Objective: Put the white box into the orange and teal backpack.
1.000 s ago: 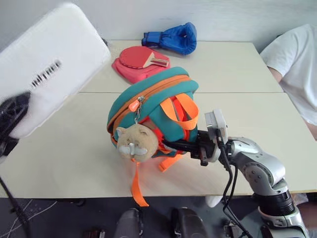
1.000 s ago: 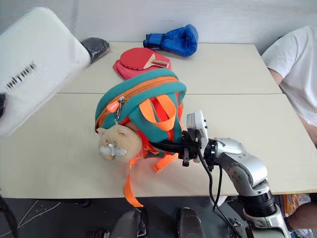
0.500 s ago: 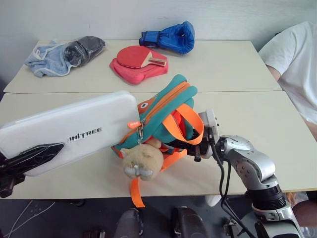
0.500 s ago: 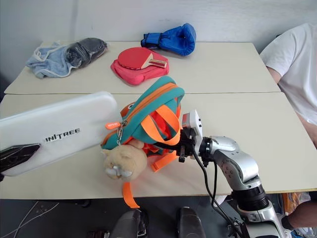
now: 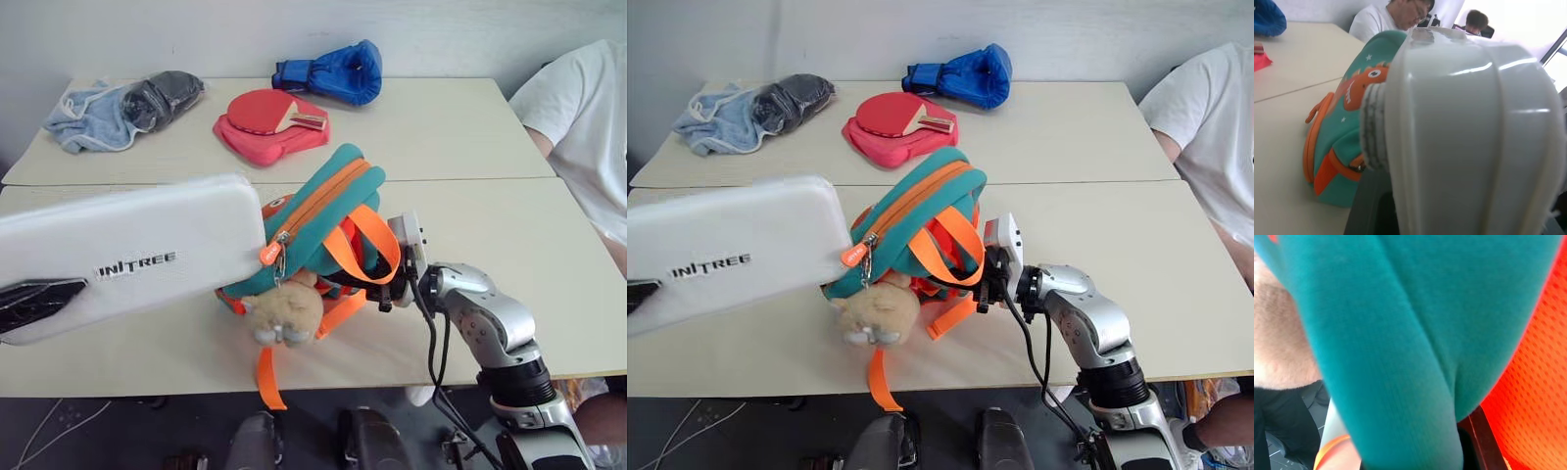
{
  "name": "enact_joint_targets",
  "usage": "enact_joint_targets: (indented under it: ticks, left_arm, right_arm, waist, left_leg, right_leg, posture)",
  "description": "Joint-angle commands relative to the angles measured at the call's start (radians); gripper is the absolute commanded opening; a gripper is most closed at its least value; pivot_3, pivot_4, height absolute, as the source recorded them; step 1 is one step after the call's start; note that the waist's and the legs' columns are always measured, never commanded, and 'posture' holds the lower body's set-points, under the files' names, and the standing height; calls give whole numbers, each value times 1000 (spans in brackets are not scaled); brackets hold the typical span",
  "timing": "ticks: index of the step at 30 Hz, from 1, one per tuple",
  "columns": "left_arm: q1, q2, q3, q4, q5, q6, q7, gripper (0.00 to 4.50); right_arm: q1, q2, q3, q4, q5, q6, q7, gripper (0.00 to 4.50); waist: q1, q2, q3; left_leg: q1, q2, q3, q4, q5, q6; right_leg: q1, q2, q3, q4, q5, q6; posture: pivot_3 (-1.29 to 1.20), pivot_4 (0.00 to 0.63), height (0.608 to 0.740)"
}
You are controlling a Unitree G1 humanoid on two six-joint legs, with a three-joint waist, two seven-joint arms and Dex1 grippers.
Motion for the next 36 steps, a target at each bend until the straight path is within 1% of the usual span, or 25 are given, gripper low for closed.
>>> enact_joint_targets:
  ticks: [1, 2, 3, 4, 5, 6, 9, 12, 13, 15, 17, 21, 22, 25, 28, 30, 31, 33, 36]
  left_arm:
    - [-28, -32, -81, -25, 157, -136, -15, 1271]
    - [-37, -39, -95, -26, 175, -154, -17, 1271]
    - [-37, -40, -123, -29, 234, -205, -34, 1271]
    - [-69, -44, -173, -16, 324, -312, -38, 1271]
    - [-98, -38, -210, -3, 374, -367, -32, 1271]
    - [-155, -40, -265, 24, 468, -483, -8, 1271]
    - [-268, -46, -359, 84, 608, -669, 5, 1271]
    - [-363, -43, -421, 104, 615, -678, 27, 1271]
    - [-370, -31, -439, 99, 610, -663, 10, 1271]
    - [-386, -19, -488, 91, 644, -690, -19, 1271]
    - [-399, -10, -537, 74, 638, -664, -28, 1271]
    - [-486, 6, -700, 32, 626, -633, -62, 1271]
    - [-524, 1, -732, 25, 598, -613, -75, 1271]
    - [-605, -3, -790, 32, 577, -586, -101, 1271]
    - [-675, -2, -882, 83, 675, -670, -166, 1271]
    - [-708, 19, -925, 120, 725, -694, -201, 1271]
    - [-714, 26, -933, 137, 746, -727, -228, 1271]
    - [-741, 3, -896, 158, 681, -686, -213, 1271]
    - [-769, -6, -734, 206, 441, -447, -135, 1271]
  right_arm:
    - [-9, 14, -4, -19, 7, -32, 14, 15]
    - [-7, 16, -3, -20, 6, -33, 15, 15]
    - [-5, 17, -3, -20, 3, -34, 16, 15]
    - [-3, 18, -4, -19, -1, -36, 15, 15]
    - [-1, 19, -5, -17, -6, -37, 10, 15]
    - [0, 19, -6, -16, -9, -40, 8, 15]
    - [5, 24, -7, -15, -14, -45, 5, 15]
    - [13, 25, -6, -19, -13, -43, 7, 15]
    - [14, 23, -5, -20, -9, -40, 12, 15]
    - [17, 23, -3, -23, -5, -37, 16, 15]
    - [22, 24, -3, -28, -4, -35, 13, 15]
    - [24, 25, 2, -35, 1, -24, 16, 15]
    - [20, 26, 3, -36, 1, -23, 18, 15]
    - [15, 29, 2, -37, 0, -23, 15, 15]
    - [11, 37, 0, -42, 0, -22, 3, 15]
    - [11, 41, 1, -48, 2, -17, -2, 15]
    - [12, 41, 1, -50, 2, -16, -4, 15]
    - [13, 44, -1, -52, 2, -14, -9, 15]
    - [21, 44, -5, -57, -6, -18, -23, 15]
  waist:
    - [0, 0, 0]
    - [-1, 0, 0]
    - [0, 0, 0]
    - [0, 0, 0]
    - [4, 0, 0]
    - [6, 0, 0]
    - [16, 0, 0]
    - [14, 0, 0]
    - [14, 0, 0]
    - [14, 0, 0]
    - [14, 0, 0]
    - [18, 0, 0]
    - [20, 0, 0]
    - [18, 0, 0]
    - [16, 0, 0]
    - [17, 0, 0]
    - [17, 0, 0]
    - [16, 0, 0]
    - [15, 0, 0]
  left_leg:
    - [0, 0, 0, 0, 0, 0]
    - [0, 0, 0, 0, 0, 0]
    - [1, 0, 0, 0, 1, 0]
    - [1, 0, 0, 0, 1, 0]
    - [1, 0, 0, 0, 1, 0]
    - [1, 0, 0, 0, 1, -1]
    - [1, 0, 0, 0, 1, -1]
    - [1, 0, 0, 0, 1, 1]
    - [0, 0, 0, 0, 1, 1]
    - [0, 0, 0, 0, 0, 1]
    - [0, 0, 0, 0, 0, 1]
    - [0, -1, 0, 1, 0, 2]
    - [0, -1, 0, 2, 0, 2]
    - [0, -2, 0, 3, 1, 3]
    - [0, -1, 0, 2, 1, 3]
    - [0, -1, 0, 2, 1, 2]
    - [0, -1, 0, 2, 2, 2]
    - [0, -1, 1, 3, 2, 2]
    - [0, -1, 1, 3, 2, 3]
  right_leg:
    - [0, 0, 0, 0, 0, 0]
    - [0, 0, 0, 1, 0, 0]
    - [0, 0, 0, 1, 0, 0]
    - [0, 0, 0, 1, 0, 0]
    - [0, 0, 0, 1, 0, 0]
    - [0, 0, 0, 1, 0, 0]
    - [0, 0, 0, 1, 0, 0]
    - [0, 0, 0, 1, 0, 0]
    - [0, -1, 0, 1, 0, 0]
    - [0, -1, 0, 1, 0, 1]
    - [0, 0, -1, 1, 0, 1]
    - [1, 0, -1, 1, 1, 1]
    - [2, 0, -1, 1, 1, 1]
    - [2, -1, -1, 1, 2, 3]
    - [2, 0, -1, 1, 2, 4]
    - [1, 1, -1, 2, 2, 4]
    - [1, 2, -1, 2, 2, 4]
    - [1, 1, -1, 2, 2, 4]
    - [1, 1, -1, 4, 2, 4]
  posture:
    - [0, 150, 740]
    - [0, 150, 740]
    - [0, 150, 740]
    - [0, 150, 740]
    - [0, 150, 740]
    - [0, 150, 740]
    - [0, 150, 740]
    - [0, 150, 740]
    - [0, 150, 740]
    - [0, 150, 740]
    - [0, 150, 740]
    - [0, 150, 740]
    - [0, 150, 740]
    - [0, 150, 740]
    - [0, 150, 740]
    - [0, 150, 740]
    - [0, 150, 740]
    - [0, 150, 740]
    - [0, 150, 740]
